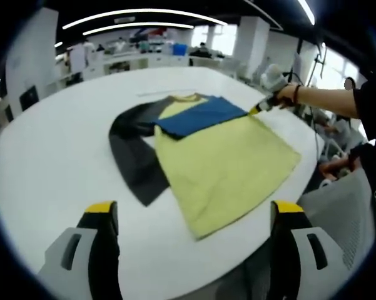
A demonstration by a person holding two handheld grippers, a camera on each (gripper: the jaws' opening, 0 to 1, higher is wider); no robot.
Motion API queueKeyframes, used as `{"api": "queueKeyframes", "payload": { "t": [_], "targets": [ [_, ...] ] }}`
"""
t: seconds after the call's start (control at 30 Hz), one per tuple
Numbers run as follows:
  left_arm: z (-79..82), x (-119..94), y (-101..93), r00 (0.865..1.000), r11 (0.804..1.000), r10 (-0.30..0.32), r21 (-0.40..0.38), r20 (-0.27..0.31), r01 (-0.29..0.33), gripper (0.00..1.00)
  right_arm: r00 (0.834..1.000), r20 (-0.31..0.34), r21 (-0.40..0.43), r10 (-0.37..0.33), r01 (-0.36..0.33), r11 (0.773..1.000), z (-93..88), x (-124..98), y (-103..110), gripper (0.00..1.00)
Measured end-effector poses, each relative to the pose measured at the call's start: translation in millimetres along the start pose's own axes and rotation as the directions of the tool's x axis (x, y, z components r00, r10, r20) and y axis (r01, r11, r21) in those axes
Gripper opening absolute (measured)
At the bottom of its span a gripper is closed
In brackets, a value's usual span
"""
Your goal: Fold the garment on the visible template until the final outline fits inside the template.
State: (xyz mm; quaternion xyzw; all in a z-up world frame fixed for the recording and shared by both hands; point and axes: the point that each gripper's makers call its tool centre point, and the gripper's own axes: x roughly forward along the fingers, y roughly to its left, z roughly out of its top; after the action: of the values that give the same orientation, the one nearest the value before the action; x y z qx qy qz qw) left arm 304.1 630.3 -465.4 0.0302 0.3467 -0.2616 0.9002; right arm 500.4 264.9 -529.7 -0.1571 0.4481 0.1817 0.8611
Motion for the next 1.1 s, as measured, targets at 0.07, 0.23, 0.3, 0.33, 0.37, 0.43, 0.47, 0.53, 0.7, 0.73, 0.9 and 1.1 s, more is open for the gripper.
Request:
{"api": "queueKeyframes", "payload": {
  "t": [0.07,0.23,0.3,0.33,0.37,0.43,0.47,0.53,0.7,0.73,0.9,1.1],
  "targets": [
    [-1.1,0.5,-0.1,1.000,1.000,-0.001,0.002,-0.006,0.001,0.97,1.000,-0.010,0.001,0.001,-0.001,1.000,-2.5,1.5,-0.1,0.00],
    [-1.3,0.1,-0.7,1.000,1.000,-0.003,0.005,-0.007,0.003,0.97,0.999,0.017,-0.002,0.034,-0.034,0.999,0.7,1.8,5.0,0.02],
    [-1.7,-0.1,-0.6,1.000,1.000,-0.003,0.001,-0.006,0.003,0.97,0.999,0.019,-0.019,0.040,-0.040,0.999,2.0,2.6,7.9,0.03],
    [-2.3,0.0,-0.4,1.000,1.000,-0.002,0.001,-0.008,0.002,0.97,0.999,0.022,-0.023,0.044,-0.043,0.999,3.0,3.1,9.0,0.02],
    [-2.9,0.1,-0.2,1.000,1.000,-0.001,0.002,-0.010,0.001,0.97,0.999,0.024,-0.023,0.047,-0.046,0.999,3.5,3.7,9.8,0.00],
    [-3.8,0.4,-0.1,1.000,1.000,-0.001,0.003,-0.014,0.001,0.97,0.999,0.016,-0.026,0.044,-0.044,0.999,2.4,6.4,10.9,0.00],
    [-3.7,0.4,-0.1,1.000,1.000,-0.001,0.002,-0.013,0.001,0.97,1.000,0.003,-0.029,0.029,-0.029,0.999,0.0,7.3,8.5,0.00],
    [-2.8,0.3,0.2,1.000,1.000,-0.002,0.000,-0.010,0.002,0.97,1.000,0.000,-0.024,0.021,-0.021,0.999,-0.8,7.7,6.6,0.00],
    [-3.2,0.1,4.2,1.000,1.000,0.006,0.001,-0.016,-0.006,0.97,1.000,-0.007,-0.012,0.018,-0.018,1.000,-1.9,7.6,3.0,0.00],
    [-3.4,0.5,4.9,1.000,1.000,0.006,0.001,-0.017,-0.006,0.97,1.000,-0.010,-0.013,0.017,-0.017,1.000,-2.6,7.4,3.4,0.00],
    [-3.2,3.2,5.6,1.000,1.000,0.005,0.001,-0.023,-0.005,0.95,1.000,-0.019,-0.004,0.023,-0.023,1.000,-6.3,6.3,-3.0,0.00],
    [-3.3,7.7,13.1,0.999,1.000,0.014,-0.002,-0.033,-0.014,0.92,0.999,-0.023,0.001,0.029,-0.029,1.000,-8.5,6.0,-6.2,0.00]
  ]
}}
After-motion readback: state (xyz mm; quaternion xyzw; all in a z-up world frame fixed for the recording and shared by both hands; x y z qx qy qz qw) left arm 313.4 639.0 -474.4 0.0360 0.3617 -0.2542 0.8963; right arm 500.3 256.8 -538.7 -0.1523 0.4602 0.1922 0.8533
